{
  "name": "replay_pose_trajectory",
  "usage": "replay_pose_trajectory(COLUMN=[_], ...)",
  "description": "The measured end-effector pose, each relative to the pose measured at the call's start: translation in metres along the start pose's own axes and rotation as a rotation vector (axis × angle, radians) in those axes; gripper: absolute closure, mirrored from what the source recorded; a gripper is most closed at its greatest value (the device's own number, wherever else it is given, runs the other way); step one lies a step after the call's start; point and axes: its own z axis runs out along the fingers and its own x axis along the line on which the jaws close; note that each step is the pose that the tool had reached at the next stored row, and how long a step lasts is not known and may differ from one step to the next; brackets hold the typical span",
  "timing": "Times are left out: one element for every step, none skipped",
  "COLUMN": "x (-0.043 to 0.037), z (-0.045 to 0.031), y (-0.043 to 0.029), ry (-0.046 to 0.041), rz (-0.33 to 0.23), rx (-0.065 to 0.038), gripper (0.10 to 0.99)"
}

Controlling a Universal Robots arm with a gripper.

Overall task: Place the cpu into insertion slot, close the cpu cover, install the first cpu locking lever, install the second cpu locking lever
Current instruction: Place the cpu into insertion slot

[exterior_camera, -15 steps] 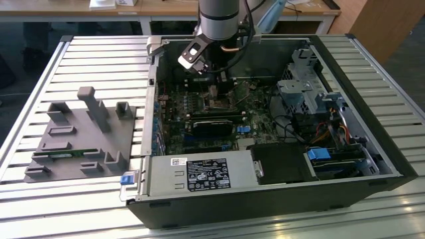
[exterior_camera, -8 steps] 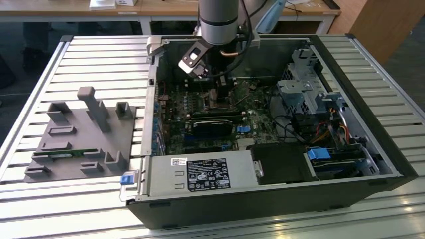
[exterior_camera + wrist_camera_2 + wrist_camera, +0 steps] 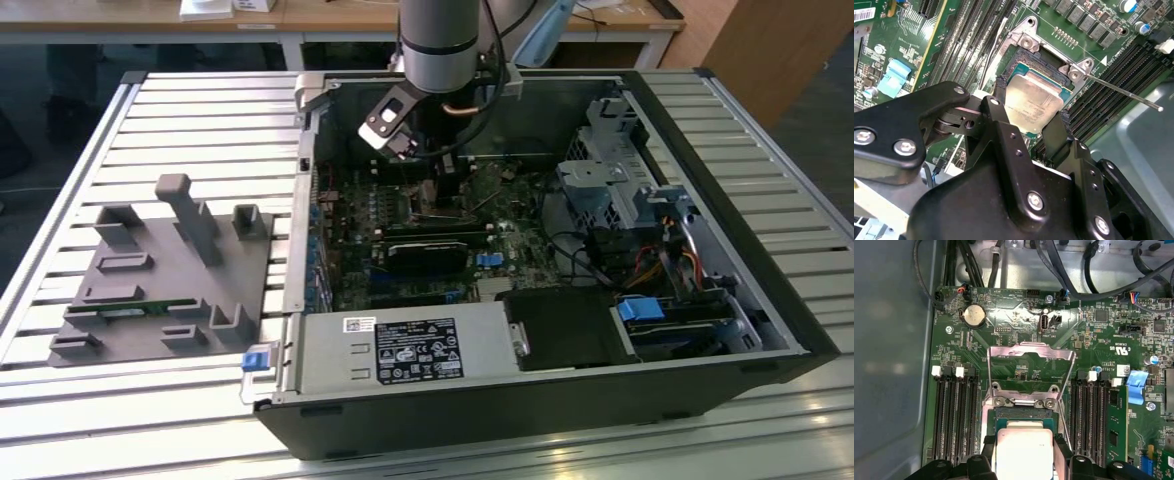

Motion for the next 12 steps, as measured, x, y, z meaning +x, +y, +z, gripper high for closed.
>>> replay_pose_trajectory(x=[0.0, 0.0, 0.0, 0.0, 0.0, 0.0, 0.0, 0.0, 0.0, 0.0001, 0.0, 0.0], z=[0.0001, 0.0001, 0.0001, 0.0001, 0.0001, 0.0002, 0.0002, 0.0004, 0.0006, 0.001, 0.0017, 0.0025], y=[0.0, 0.0, 0.0, 0.0, 0.0, 0.0, 0.0, 0.0, 0.0, 0.0, -0.0001, -0.0002], ry=[-0.0001, 0.0, -0.0001, -0.0001, -0.0001, 0.0, 0.0, 0.0002, 0.0002, 0.0003, 0.0, -0.0001], rz=[0.0, 0.0, 0.0, 0.0, 0.0, 0.0, 0.0, 0.0, 0.0, 0.0, 0.0, 0.0], rx=[0.0, 0.0, 0.0, 0.0, 0.0, 0.0, 0.0, 0.0, 0.0, 0.0, 0.0, 0.0], gripper=[0.545, 0.545, 0.545, 0.545, 0.545, 0.545, 0.545, 0.545, 0.545, 0.545, 0.545, 0.545])
